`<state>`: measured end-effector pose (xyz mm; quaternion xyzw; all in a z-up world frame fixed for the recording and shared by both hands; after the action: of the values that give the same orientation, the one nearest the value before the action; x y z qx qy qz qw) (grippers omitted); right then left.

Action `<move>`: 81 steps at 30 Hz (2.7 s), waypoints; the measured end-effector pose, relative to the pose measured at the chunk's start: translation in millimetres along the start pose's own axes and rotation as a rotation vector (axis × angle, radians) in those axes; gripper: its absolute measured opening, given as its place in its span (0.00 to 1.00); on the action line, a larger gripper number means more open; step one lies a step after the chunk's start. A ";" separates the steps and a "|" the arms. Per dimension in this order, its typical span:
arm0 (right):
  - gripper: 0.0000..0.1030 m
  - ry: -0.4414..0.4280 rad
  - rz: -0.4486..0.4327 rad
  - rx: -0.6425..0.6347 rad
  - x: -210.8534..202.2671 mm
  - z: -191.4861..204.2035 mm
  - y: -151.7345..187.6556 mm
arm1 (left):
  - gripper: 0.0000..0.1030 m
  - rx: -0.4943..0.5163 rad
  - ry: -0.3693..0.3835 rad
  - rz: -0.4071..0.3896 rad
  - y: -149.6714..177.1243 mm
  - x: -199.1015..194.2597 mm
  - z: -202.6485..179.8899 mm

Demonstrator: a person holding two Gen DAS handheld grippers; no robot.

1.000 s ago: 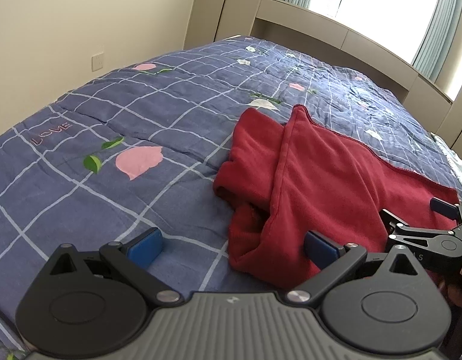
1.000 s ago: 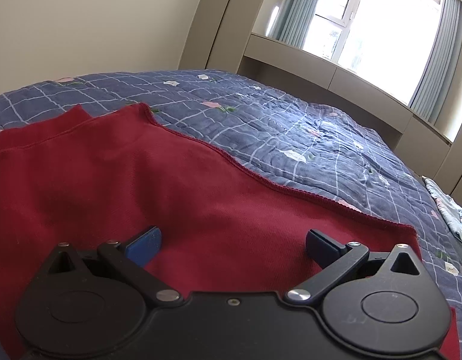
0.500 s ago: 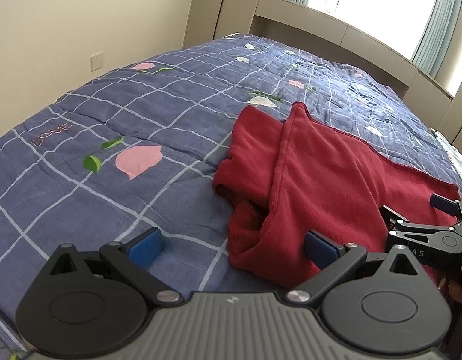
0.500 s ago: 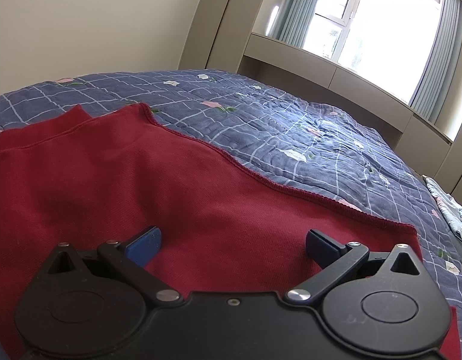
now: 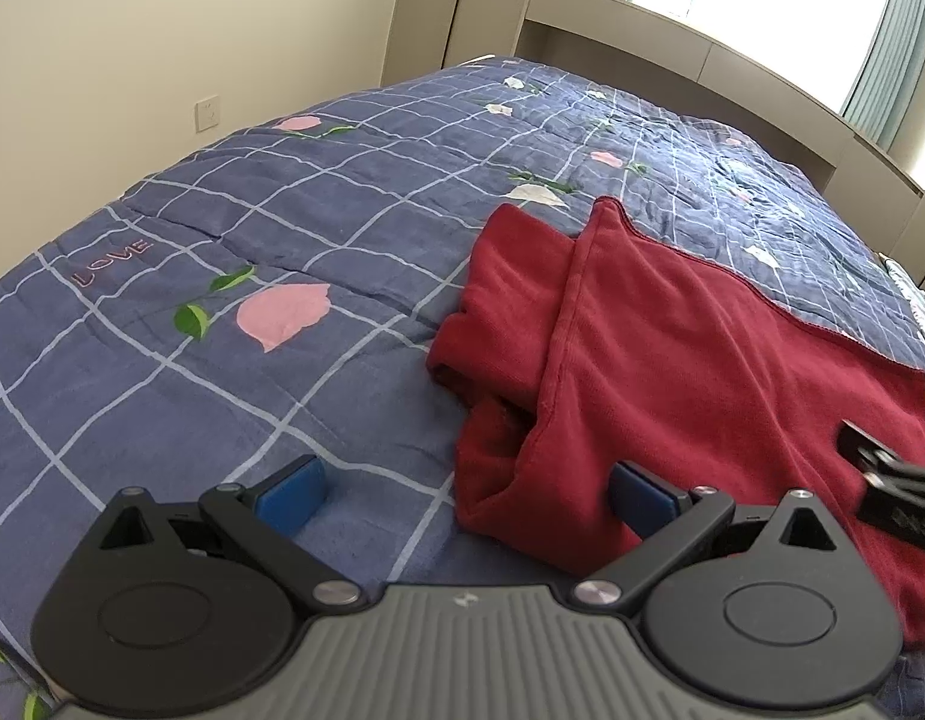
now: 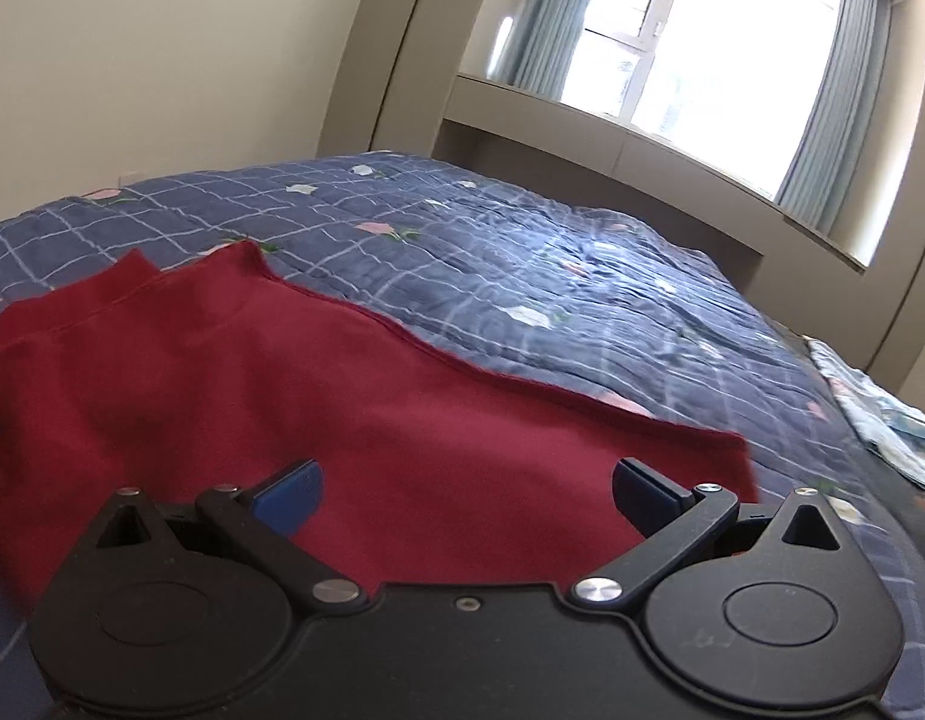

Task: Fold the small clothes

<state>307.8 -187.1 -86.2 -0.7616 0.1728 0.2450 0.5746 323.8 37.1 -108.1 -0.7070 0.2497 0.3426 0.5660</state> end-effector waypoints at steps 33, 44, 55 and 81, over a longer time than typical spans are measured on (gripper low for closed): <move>1.00 -0.057 0.033 0.149 -24.4 -0.5 52.2 | 1.00 0.035 -0.070 0.037 -2.9 5.8 -12.1; 1.00 -0.059 0.033 0.150 -24.6 -1.3 52.3 | 0.64 -0.111 -0.011 -0.007 -4.6 -6.2 -0.7; 1.00 -0.059 0.032 0.150 -24.6 -1.4 52.5 | 0.43 -0.286 0.147 0.044 1.3 -2.5 19.5; 1.00 -0.095 0.015 0.262 -38.1 -29.6 50.7 | 0.09 -0.126 0.240 -0.177 -31.8 -51.1 -40.7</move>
<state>254.1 -230.4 -98.0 -0.6663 0.1814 0.2604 0.6748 322.8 3.3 -43.8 -0.7961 0.2303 0.2198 0.5146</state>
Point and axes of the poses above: each gripper's, at about its wrist camera, not at the fingertips, and x roughly the way its jaws point, z to its left, y to its underside, the point moved 1 cm from there along x, roughly the way its jaws point, and after that the axes turned 7 degrees about -y, right-handed, at the moved point
